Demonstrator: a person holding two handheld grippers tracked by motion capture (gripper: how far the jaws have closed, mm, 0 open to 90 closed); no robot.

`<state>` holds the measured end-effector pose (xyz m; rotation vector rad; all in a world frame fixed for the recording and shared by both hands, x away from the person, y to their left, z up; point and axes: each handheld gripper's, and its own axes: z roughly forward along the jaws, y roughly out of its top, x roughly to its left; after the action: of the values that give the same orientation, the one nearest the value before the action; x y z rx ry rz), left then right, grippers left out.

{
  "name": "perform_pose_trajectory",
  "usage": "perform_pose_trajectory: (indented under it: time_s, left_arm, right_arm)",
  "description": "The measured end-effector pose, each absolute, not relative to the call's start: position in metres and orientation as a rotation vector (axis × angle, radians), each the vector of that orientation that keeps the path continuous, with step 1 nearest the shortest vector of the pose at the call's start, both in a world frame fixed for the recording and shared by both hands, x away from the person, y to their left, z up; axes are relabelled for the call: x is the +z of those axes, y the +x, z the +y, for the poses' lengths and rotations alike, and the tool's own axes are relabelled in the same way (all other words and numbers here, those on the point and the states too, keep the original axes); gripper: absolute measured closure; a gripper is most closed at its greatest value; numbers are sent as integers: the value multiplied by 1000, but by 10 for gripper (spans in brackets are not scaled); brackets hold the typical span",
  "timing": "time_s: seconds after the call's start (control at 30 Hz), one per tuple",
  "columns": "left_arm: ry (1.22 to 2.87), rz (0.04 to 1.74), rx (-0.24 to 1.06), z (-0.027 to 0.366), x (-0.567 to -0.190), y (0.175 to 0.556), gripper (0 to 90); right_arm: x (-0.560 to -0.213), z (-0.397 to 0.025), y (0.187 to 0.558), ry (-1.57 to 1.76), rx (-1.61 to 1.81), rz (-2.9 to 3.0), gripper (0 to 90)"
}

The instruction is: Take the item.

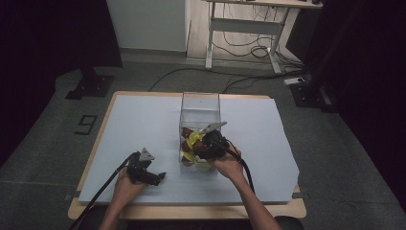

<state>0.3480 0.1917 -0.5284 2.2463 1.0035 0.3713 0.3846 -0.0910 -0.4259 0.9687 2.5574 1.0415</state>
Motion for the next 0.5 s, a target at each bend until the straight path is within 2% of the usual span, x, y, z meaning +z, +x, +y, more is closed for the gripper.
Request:
perform_pose_trajectory:
  time_s: [0.5]
  left_arm:
    - [2246,1004,371,192,-528,348,0]
  right_arm:
    - [-412,-101,381,940,1064,2528,559]
